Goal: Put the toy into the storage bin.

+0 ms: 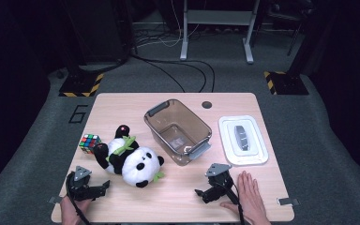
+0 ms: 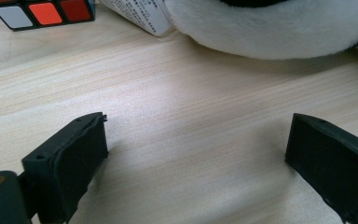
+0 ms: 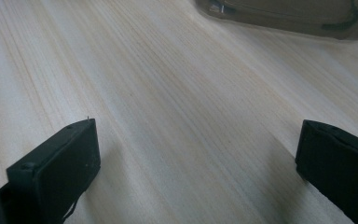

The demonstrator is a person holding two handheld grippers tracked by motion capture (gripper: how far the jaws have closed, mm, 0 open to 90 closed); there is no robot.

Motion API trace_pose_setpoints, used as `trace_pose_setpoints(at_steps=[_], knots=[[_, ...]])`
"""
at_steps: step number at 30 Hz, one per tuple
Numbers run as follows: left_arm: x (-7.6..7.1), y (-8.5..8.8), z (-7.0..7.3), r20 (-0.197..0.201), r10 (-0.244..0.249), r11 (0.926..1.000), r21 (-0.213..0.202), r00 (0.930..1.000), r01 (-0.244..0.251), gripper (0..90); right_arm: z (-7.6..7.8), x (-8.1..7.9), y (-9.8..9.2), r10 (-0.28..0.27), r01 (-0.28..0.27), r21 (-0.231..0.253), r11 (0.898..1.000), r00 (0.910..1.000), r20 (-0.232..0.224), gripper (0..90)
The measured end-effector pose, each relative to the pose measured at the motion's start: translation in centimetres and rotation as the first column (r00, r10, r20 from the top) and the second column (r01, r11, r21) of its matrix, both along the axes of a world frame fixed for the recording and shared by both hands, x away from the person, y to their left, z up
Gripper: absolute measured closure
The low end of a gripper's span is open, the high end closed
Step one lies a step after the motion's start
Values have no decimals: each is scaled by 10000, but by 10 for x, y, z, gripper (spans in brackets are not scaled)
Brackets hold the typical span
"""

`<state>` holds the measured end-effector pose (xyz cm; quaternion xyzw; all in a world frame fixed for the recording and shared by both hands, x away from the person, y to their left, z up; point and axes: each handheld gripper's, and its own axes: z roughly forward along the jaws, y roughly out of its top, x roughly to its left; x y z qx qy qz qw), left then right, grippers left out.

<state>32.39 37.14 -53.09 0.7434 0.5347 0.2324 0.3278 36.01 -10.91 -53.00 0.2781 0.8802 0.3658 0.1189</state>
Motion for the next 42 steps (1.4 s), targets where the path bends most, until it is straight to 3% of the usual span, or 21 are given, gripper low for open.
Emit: trace_pose_setpoints(at_steps=[3, 8, 13, 18, 23, 26, 31, 37, 42], knots=[[-1, 0, 1, 91, 59, 9999, -109, 9999, -58, 66, 0, 0, 0, 16, -16, -5, 10000, 10000, 17, 0], [-3, -1, 11, 126, -272, 9991, -325, 9996, 276, 59, 0, 0, 0, -6, 6, -1, 10000, 10000, -2, 0], [-5, 2, 28, 160, -675, 9950, -721, 9976, 685, 52, 0, 0, 0, 5, -5, -6, 10000, 10000, 18, 0], [-7, 2, 51, 568, -917, 9884, -1164, 9942, 978, 30, 0, 0, 0, 6, -6, -5, 10000, 10000, 17, 0], [-3, -5, 76, 939, -1215, 9864, -995, 9881, 1308, 17, 0, 0, 0, 6, -6, -5, 10000, 10000, 16, 0], [2, -9, 86, 1097, -1330, 9872, -733, 9850, 1414, 16, 0, 0, 0, 5, -5, -5, 10000, 10000, 17, 0], [12, -12, 100, 1438, -1399, 9866, -636, 9797, 1502, 18, 0, 0, 0, 6, -6, -4, 10000, 10000, 18, 0], [25, -27, 113, 1460, -1866, 9810, -252, 9715, 1922, 8, 0, 0, 0, 4, -4, -4, 10000, 10000, 18, 0], [40, -39, 122, 1318, -2360, 9709, -98, 9628, 2393, 22, 0, 0, 0, 2, -2, -4, 10000, 10000, 16, 0]])
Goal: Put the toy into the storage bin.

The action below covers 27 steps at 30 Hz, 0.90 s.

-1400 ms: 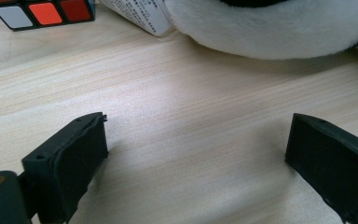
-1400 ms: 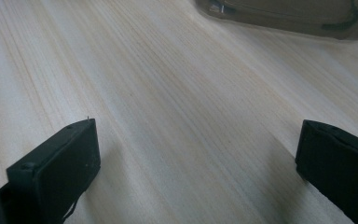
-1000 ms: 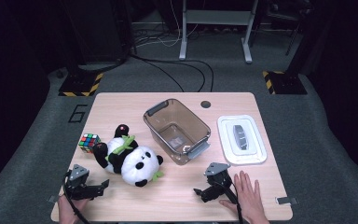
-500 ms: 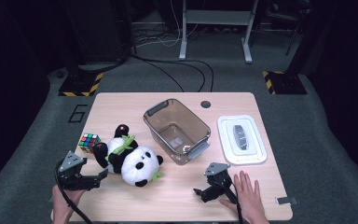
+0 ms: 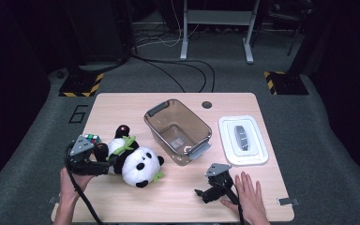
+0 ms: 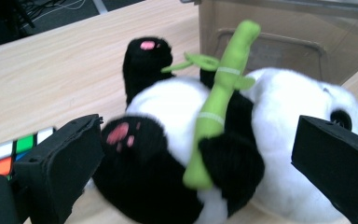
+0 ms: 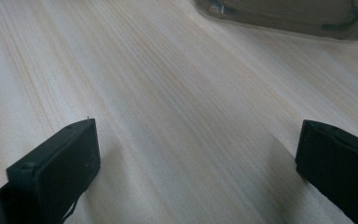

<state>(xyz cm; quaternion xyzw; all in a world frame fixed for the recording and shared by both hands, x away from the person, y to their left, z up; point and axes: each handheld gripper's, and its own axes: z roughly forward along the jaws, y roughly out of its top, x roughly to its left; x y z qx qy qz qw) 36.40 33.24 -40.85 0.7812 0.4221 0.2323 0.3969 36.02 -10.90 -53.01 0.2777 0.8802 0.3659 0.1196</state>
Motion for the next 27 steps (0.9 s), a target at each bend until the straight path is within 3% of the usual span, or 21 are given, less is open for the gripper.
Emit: trace_pose_setpoints(at_steps=[4, 8, 11, 15, 17, 21, 25, 27], knots=[[12, -10, 3, -207, -282, 9996, 72, 9994, 283, 14, 0, 0, 0, 0, 0, -1, 10000, 10000, 1, 0], [23, -21, 3, -406, -381, 9969, 666, 9984, 407, 7, 0, 0, 0, 1, -1, -1, 10000, 10000, 0, 0], [31, -28, 0, -563, -198, 9903, 1360, 9982, 273, 2, 0, 0, 0, 3, -3, 0, 10000, 10000, 0, 0], [40, -33, -6, -875, -104, 9857, 1664, 9961, 249, 4, 0, 0, 0, 9, -9, 0, 10000, 10000, -13, 0], [42, -34, -8, -1012, -238, 9862, 1609, 9946, 399, 16, 0, 0, 0, -10, 10, -4, 10000, 10000, -40, 0], [43, -39, -9, -958, -443, 9829, 1740, 9944, 606, 109, 0, 0, 0, -16, 16, 3, 10000, 10000, -76, 0], [46, -42, -13, -1216, -392, 9777, 2001, 9918, 632, 217, 0, 0, 0, -3, 3, -1, 10000, 10000, -71, 0], [46, -42, -17, -1180, -364, 9797, 1917, 9923, 588, 273, 0, 0, 0, -24, 24, 12, 10000, 10000, -74, 0]])
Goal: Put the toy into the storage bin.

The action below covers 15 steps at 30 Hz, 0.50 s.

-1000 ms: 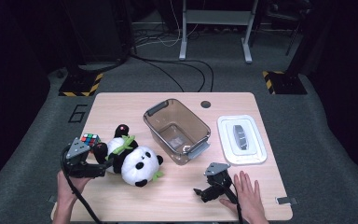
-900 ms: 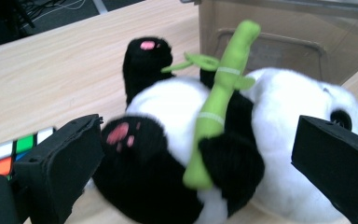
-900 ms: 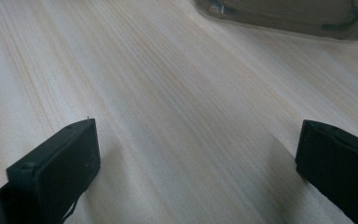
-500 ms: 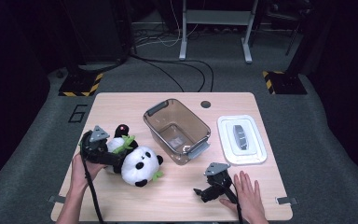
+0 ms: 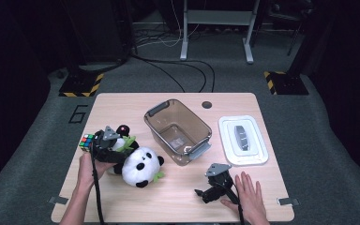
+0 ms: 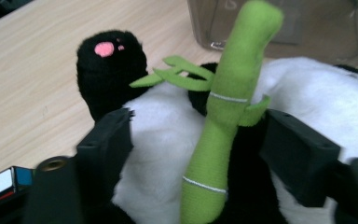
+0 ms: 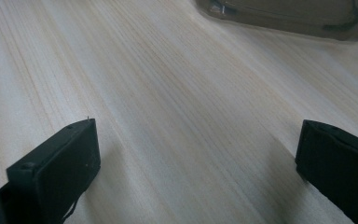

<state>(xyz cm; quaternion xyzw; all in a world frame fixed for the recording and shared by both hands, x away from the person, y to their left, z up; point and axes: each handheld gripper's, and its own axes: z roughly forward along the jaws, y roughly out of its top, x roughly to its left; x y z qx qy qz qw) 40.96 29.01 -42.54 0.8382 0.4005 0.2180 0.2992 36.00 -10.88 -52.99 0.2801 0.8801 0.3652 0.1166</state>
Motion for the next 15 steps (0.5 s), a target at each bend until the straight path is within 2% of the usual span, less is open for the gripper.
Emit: trace_pose_setpoints(at_steps=[3, 4, 9, 12, 15], knots=[[-2, 0, 1, 14, -55, 9999, 115, 10000, 55, 365, 0, 0, 0, 7, -7, -6, 10000, 10000, -2, 0], [-2, 0, 0, 28, -45, 9999, 124, 10000, 45, 420, 0, 0, 0, 7, -7, -5, 10000, 10000, -3, 0], [-5, -9, -4, 97, -315, 9967, 747, 9995, 307, 628, 0, 0, 0, 34, -34, -13, 10000, 10000, -2, 0], [-6, -13, -6, 183, -269, 9949, 974, 9995, 250, 694, 0, 0, 0, 34, -34, -9, 10000, 10000, -1, 0], [-9, -12, -6, 346, -315, 9960, 846, 9989, 285, 740, 0, 0, 0, 37, -37, -10, 10000, 10000, 0, 0]])
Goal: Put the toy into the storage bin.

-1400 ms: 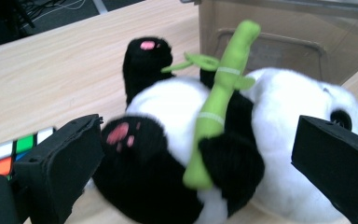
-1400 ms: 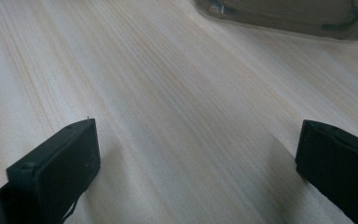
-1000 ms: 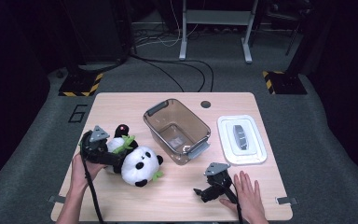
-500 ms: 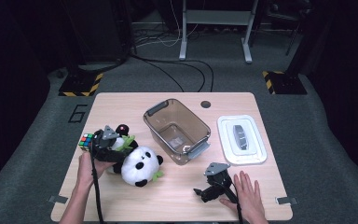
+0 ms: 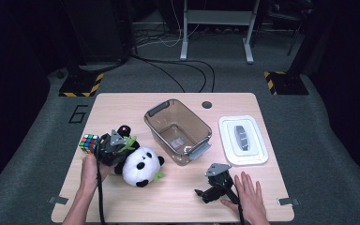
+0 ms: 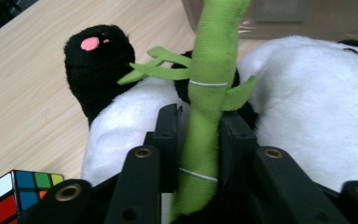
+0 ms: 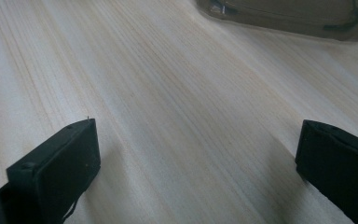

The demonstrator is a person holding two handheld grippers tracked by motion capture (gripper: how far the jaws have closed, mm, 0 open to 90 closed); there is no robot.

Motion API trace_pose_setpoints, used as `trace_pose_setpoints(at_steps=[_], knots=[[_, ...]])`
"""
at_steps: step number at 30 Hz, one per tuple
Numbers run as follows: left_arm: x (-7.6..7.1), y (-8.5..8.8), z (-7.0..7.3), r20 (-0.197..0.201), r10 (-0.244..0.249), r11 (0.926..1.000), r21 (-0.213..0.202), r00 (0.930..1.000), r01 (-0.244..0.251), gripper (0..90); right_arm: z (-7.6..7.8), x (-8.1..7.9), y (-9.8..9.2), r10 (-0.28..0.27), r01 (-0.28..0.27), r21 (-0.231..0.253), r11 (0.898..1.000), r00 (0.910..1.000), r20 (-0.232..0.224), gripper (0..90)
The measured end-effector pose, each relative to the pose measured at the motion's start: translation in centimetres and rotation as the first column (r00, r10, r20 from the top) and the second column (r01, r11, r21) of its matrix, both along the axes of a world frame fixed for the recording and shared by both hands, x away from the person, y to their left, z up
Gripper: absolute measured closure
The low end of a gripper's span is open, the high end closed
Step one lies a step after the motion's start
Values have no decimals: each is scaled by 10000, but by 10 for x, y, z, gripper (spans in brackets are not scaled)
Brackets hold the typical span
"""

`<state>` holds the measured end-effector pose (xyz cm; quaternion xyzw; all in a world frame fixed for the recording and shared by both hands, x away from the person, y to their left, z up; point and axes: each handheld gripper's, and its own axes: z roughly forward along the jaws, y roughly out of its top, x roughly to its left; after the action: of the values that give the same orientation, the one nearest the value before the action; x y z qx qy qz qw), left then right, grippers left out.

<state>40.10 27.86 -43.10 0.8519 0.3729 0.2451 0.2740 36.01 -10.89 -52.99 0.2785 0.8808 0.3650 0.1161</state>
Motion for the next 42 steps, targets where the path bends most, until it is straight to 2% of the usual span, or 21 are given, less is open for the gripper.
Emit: trace_pose_setpoints(at_steps=[6, 10, 12, 15, 20, 22, 31, 35, 42], knots=[[-4, 11, 2, 171, -180, 9972, -728, 9997, 192, 755, 0, 0, 0, -21, 21, 11, 10000, 10000, -5, 0], [-8, 13, 5, 266, -389, 9962, -770, 9989, 409, 758, 0, 0, 0, -7, 7, 3, 10000, 10000, -3, 0], [-11, 12, 6, 406, -445, 9945, -928, 9982, 481, 759, 0, 0, 0, 1, -1, 0, 10000, 10000, -3, 0], [-15, 10, 9, 633, -589, 9938, -906, 9963, 645, 759, 0, 0, 0, -19, 19, 11, 10000, 10000, -4, 0], [-18, 9, 14, 683, -743, 9923, -937, 9949, 805, 758, 0, 0, 0, -17, 17, 8, 10000, 10000, -4, 0], [-19, 9, 16, 690, -747, 9889, -1232, 9948, 828, 758, 0, 0, 0, -16, 16, 8, 10000, 10000, -6, 0], [-27, 13, 34, 1005, -896, 9846, -1411, 9909, 1033, 758, 0, 0, 0, -12, 12, 6, 10000, 10000, -3, 0], [-29, 15, 42, 1033, -927, 9795, -1690, 9903, 1094, 757, 0, 0, 0, -14, 14, 7, 10000, 10000, -4, 0], [-30, 20, 56, 1227, -993, 9742, -1903, 9875, 1216, 757, 0, 0, 0, -14, 14, 7, 10000, 10000, 0, 0]])
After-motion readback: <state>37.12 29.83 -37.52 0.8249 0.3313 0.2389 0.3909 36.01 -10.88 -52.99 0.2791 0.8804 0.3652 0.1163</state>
